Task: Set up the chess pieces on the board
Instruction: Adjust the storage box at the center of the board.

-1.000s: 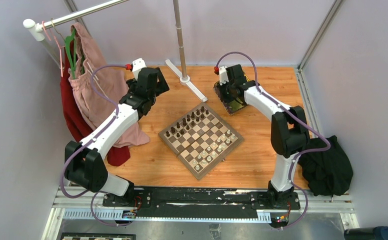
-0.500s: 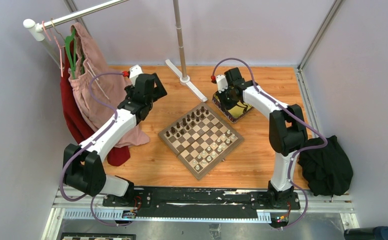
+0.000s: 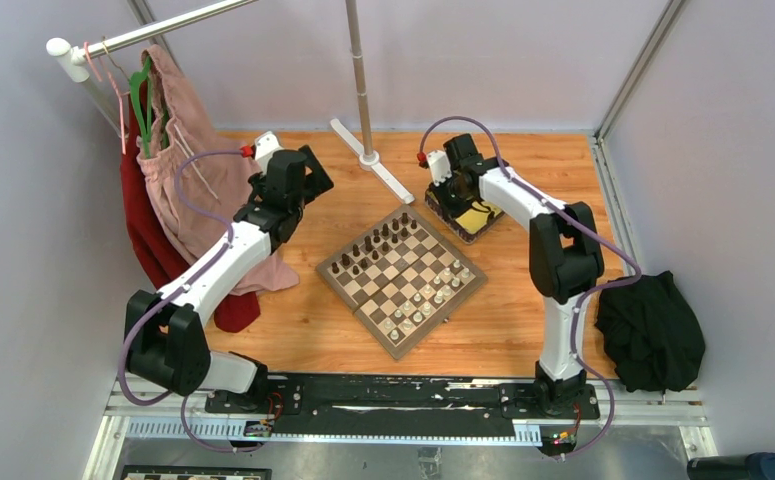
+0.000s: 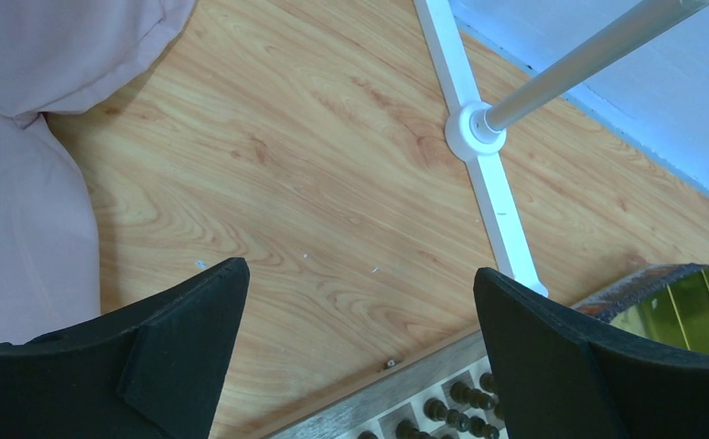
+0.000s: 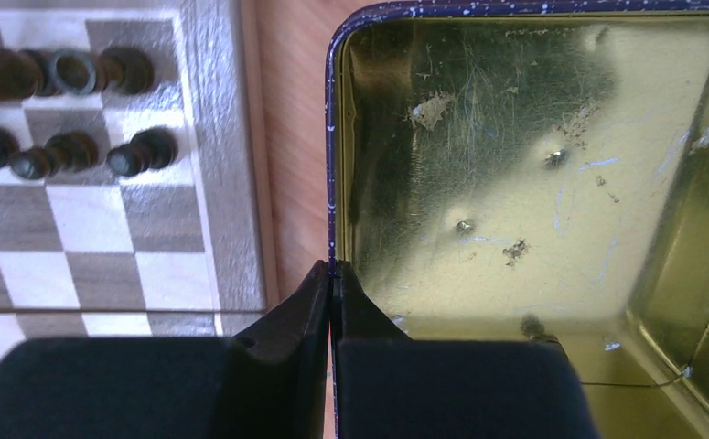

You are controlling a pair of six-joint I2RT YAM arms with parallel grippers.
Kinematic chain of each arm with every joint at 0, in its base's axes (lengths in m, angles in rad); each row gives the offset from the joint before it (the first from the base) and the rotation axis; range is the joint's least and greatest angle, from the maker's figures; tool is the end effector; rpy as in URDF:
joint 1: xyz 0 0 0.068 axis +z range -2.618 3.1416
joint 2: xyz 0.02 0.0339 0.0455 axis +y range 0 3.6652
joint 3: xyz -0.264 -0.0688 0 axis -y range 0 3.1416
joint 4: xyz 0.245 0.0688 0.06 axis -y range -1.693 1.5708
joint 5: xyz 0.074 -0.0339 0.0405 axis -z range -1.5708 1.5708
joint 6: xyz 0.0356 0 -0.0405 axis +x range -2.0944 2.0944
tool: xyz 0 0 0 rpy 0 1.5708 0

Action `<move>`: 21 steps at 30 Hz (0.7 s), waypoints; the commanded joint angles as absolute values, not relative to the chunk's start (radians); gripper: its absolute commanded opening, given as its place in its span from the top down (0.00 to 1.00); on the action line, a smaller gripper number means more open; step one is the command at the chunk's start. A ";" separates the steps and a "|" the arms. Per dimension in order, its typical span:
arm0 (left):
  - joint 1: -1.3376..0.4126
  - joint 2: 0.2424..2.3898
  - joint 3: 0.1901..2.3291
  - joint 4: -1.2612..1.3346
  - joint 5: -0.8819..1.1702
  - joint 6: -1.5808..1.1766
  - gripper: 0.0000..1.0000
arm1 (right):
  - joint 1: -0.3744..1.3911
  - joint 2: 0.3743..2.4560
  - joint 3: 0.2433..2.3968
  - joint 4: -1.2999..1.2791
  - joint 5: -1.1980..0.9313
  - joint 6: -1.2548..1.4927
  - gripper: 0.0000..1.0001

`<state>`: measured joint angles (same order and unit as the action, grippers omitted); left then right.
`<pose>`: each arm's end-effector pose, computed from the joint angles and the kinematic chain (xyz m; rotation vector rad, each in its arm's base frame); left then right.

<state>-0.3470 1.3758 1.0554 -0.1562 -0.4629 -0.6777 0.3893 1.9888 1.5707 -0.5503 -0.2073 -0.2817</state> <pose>0.3010 -0.0919 0.3037 -0.6057 1.9045 -0.1844 0.4016 0.1727 0.2204 -0.9119 2.3666 0.3056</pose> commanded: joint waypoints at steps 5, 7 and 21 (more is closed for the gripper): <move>-0.326 1.351 1.017 -0.106 -0.465 -0.722 0.00 | 0.385 2.119 1.728 -0.588 -0.183 -0.326 1.00; -0.321 1.348 1.011 -0.100 -0.465 -0.725 0.00 | 0.389 2.146 1.765 -0.600 -0.185 -0.329 1.00; -0.302 1.317 0.948 -0.078 -0.451 -0.750 0.00 | 0.428 2.125 1.776 -0.604 -0.157 -0.309 0.55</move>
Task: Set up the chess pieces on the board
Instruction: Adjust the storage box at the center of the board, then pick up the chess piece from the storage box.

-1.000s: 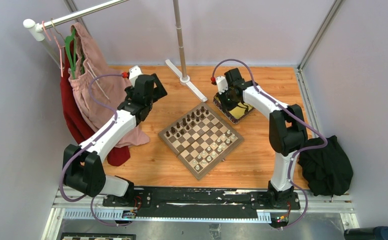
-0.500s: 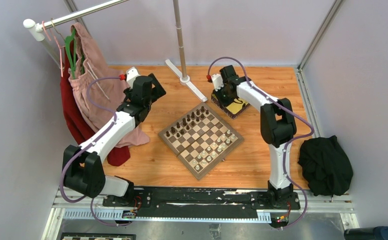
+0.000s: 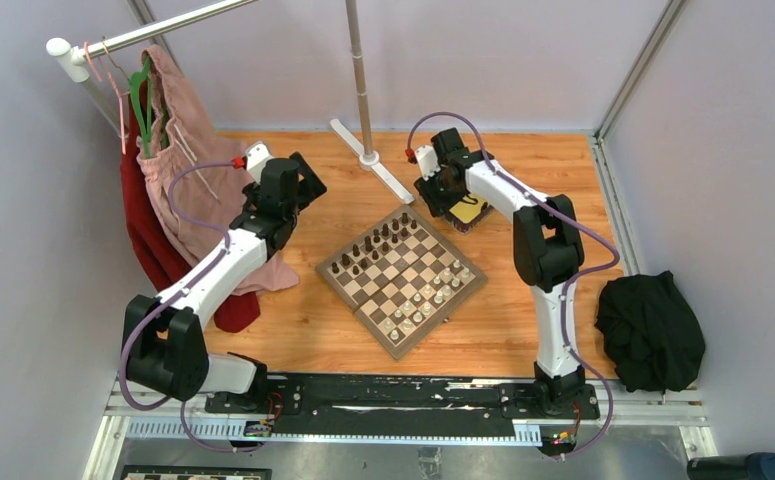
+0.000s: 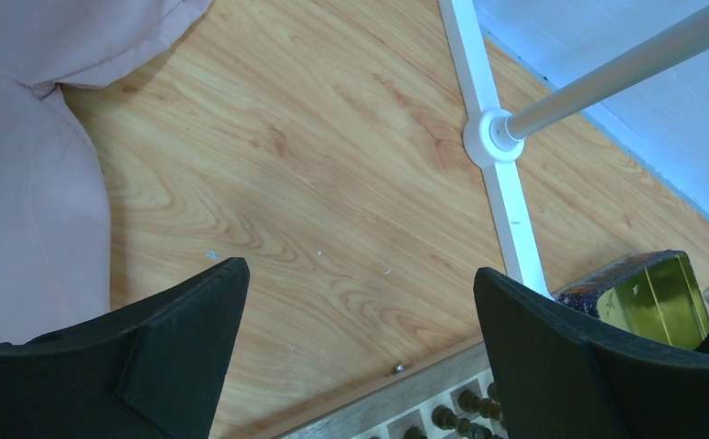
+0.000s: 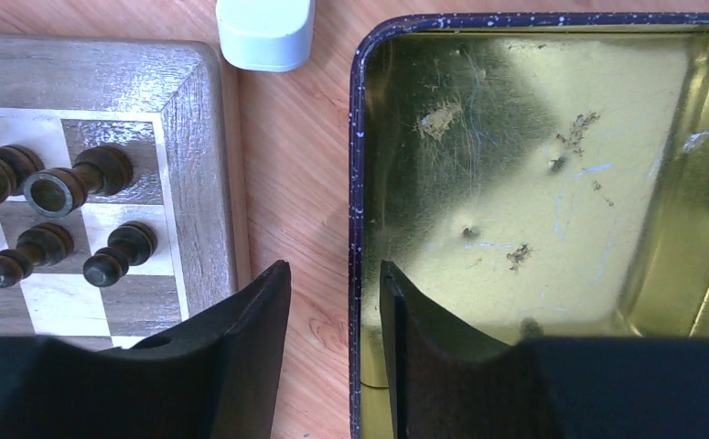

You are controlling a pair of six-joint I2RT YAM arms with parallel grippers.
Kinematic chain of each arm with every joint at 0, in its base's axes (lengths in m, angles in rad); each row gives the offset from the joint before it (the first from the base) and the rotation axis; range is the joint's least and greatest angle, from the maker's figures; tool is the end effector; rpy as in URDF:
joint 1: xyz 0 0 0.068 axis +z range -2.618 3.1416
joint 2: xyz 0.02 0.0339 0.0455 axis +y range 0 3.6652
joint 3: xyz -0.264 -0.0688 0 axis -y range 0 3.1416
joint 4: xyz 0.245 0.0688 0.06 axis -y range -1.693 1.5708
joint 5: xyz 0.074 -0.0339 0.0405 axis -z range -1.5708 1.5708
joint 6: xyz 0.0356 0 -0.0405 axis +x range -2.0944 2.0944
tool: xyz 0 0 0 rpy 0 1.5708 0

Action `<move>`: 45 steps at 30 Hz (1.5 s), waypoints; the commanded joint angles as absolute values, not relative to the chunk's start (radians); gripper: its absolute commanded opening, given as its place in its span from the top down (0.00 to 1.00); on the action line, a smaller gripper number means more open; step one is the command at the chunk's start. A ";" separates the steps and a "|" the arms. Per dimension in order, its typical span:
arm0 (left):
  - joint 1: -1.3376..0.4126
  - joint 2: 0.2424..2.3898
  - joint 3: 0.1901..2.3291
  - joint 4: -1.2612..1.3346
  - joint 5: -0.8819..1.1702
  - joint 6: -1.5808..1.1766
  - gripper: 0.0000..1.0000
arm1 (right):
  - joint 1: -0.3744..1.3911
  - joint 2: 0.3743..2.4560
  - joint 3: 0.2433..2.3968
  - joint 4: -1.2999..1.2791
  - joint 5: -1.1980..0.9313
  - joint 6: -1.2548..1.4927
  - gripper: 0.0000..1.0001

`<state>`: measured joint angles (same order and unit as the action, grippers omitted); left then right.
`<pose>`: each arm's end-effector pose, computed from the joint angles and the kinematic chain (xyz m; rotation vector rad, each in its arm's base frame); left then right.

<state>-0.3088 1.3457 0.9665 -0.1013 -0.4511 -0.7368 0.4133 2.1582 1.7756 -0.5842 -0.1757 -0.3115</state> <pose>0.2952 -0.0779 0.2869 -0.6920 1.8826 -0.2066 0.4352 0.1977 0.2077 -0.9638 2.3458 0.2632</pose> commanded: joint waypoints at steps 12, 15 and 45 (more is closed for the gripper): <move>-0.302 1.288 0.899 -0.048 -0.421 -0.773 0.00 | 0.425 1.958 1.735 -0.591 -0.093 -0.277 0.53; -0.302 1.279 0.877 -0.032 -0.399 -0.778 0.00 | 0.418 1.934 1.728 -0.589 0.016 -0.254 0.52; -0.305 1.313 0.765 -0.031 -0.204 -0.781 0.00 | 0.262 2.159 1.767 -0.615 0.127 -0.172 0.51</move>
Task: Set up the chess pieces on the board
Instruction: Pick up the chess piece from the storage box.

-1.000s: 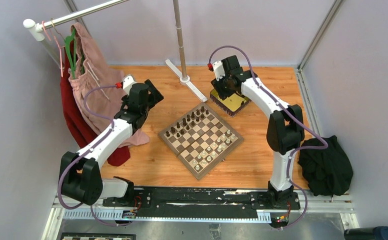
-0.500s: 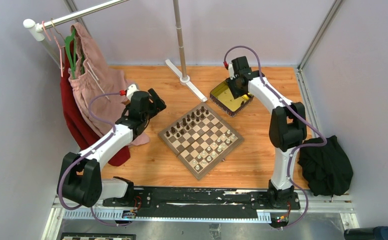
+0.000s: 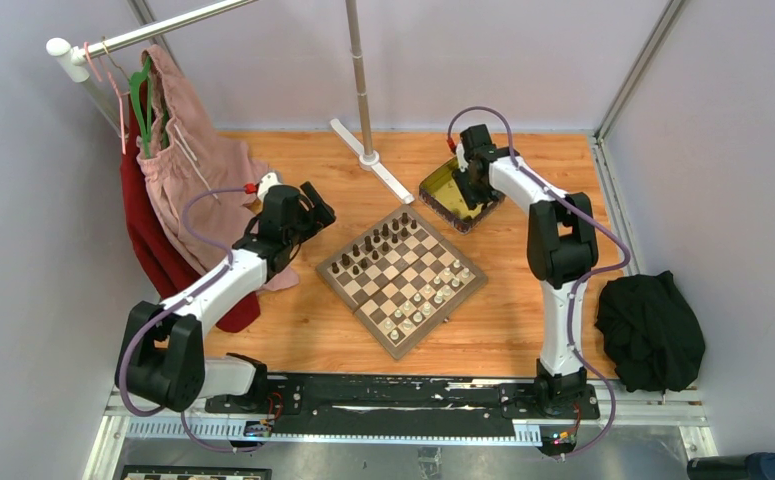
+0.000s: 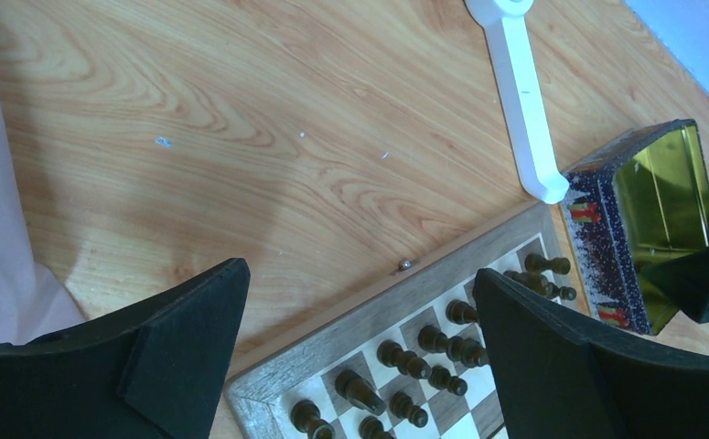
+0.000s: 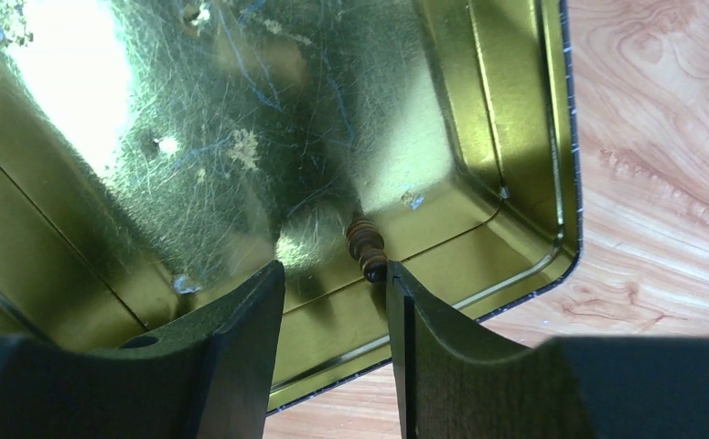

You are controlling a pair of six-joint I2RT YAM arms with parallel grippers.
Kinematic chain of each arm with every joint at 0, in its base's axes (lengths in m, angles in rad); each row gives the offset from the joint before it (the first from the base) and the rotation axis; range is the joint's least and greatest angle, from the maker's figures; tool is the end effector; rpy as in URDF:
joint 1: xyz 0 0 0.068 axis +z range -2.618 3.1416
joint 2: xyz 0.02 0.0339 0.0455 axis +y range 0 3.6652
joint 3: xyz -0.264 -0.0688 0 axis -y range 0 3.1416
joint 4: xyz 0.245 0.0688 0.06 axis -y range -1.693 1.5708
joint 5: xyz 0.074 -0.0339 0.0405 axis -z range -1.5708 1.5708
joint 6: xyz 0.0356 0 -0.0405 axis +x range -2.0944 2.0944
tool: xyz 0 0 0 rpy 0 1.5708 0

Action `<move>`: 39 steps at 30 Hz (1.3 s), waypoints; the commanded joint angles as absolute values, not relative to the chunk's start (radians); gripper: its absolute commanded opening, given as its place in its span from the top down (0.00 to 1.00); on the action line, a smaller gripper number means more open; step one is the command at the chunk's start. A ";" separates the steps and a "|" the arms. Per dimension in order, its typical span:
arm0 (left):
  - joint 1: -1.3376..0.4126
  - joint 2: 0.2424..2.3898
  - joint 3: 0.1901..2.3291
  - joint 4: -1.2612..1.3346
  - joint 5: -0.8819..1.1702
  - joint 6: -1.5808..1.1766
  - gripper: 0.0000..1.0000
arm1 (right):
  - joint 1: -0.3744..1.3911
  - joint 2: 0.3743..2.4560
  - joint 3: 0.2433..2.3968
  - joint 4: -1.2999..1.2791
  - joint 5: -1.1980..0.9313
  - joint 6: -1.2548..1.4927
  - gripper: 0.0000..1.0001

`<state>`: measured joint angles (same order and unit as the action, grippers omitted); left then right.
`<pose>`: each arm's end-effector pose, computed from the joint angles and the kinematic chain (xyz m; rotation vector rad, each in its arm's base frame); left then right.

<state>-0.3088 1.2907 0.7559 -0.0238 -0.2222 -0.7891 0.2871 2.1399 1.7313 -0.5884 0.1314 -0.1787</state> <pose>0.2697 -0.0778 0.2363 -0.6370 2.0453 -0.4149 0.4523 0.1287 0.2018 -0.5423 2.5016 -0.1272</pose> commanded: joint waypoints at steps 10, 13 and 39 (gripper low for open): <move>-0.316 1.339 0.790 -0.039 -0.199 -0.788 0.00 | 0.227 2.169 1.757 -0.615 0.096 -0.161 0.59; -0.319 1.341 0.794 -0.041 -0.204 -0.788 0.00 | 0.222 2.175 1.758 -0.615 0.080 -0.157 0.65; -0.322 1.337 0.795 -0.061 -0.228 -0.770 0.00 | 0.218 2.117 1.841 -0.591 0.019 -0.129 1.00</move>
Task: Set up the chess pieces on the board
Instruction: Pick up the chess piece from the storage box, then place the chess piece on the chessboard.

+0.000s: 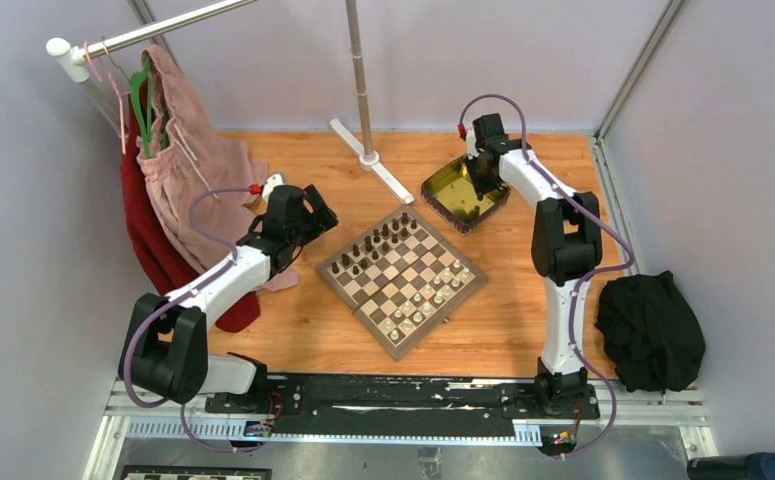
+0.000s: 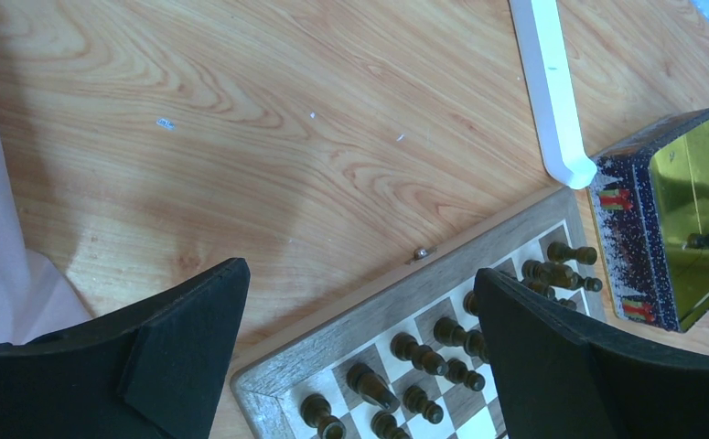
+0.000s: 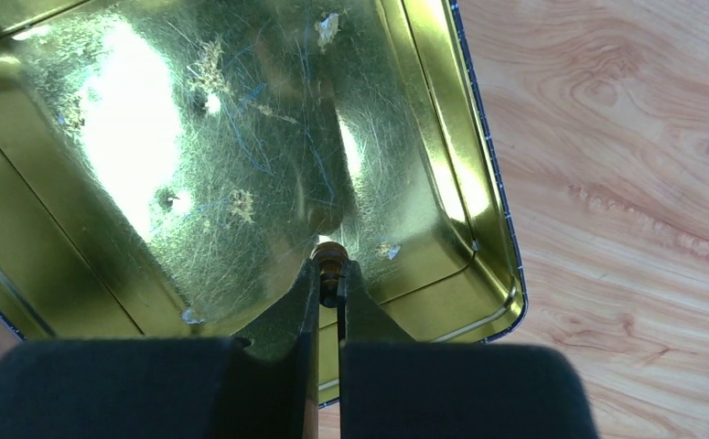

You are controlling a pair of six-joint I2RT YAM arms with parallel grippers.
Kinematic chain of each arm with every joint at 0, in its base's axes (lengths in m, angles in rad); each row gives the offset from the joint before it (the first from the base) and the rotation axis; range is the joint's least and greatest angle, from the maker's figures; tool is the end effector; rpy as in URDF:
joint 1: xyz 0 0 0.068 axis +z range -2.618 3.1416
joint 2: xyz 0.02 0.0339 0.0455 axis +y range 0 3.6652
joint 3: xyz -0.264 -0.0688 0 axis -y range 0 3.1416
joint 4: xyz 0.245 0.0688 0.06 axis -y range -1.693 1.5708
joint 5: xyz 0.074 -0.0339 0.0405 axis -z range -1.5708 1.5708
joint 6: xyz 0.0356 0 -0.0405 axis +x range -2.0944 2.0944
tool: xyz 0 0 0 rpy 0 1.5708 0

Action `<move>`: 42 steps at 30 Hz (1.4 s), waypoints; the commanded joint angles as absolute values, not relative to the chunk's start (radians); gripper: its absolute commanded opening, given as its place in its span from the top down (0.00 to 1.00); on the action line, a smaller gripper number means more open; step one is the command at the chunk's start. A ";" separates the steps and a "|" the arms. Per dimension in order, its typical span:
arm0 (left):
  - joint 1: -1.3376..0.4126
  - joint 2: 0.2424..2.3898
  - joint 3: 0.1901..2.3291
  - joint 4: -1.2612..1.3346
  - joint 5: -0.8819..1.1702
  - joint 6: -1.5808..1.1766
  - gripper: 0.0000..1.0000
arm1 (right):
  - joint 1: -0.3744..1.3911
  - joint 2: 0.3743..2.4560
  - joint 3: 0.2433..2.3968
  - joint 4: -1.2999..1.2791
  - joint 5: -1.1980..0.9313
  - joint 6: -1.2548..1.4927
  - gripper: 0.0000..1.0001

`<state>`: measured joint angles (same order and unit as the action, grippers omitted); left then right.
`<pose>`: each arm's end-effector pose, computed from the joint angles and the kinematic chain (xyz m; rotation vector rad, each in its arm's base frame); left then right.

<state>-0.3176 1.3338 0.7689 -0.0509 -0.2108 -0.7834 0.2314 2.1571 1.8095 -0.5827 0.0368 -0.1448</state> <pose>0.2739 -0.0822 0.2268 -0.6236 2.1083 -0.3963 0.4698 0.1093 0.2185 -0.4525 2.4589 -0.0101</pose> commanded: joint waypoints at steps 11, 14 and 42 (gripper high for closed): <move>-0.322 1.274 0.781 -0.079 -0.268 -0.773 0.00 | 0.244 2.057 1.858 -0.592 -0.028 -0.132 1.00; -0.322 1.234 0.770 -0.095 -0.295 -0.778 0.00 | 0.283 2.034 1.870 -0.596 -0.027 -0.140 1.00; -0.322 0.824 0.960 -0.241 -0.588 -0.728 0.00 | 0.884 1.825 1.682 -0.621 -0.048 -0.057 1.00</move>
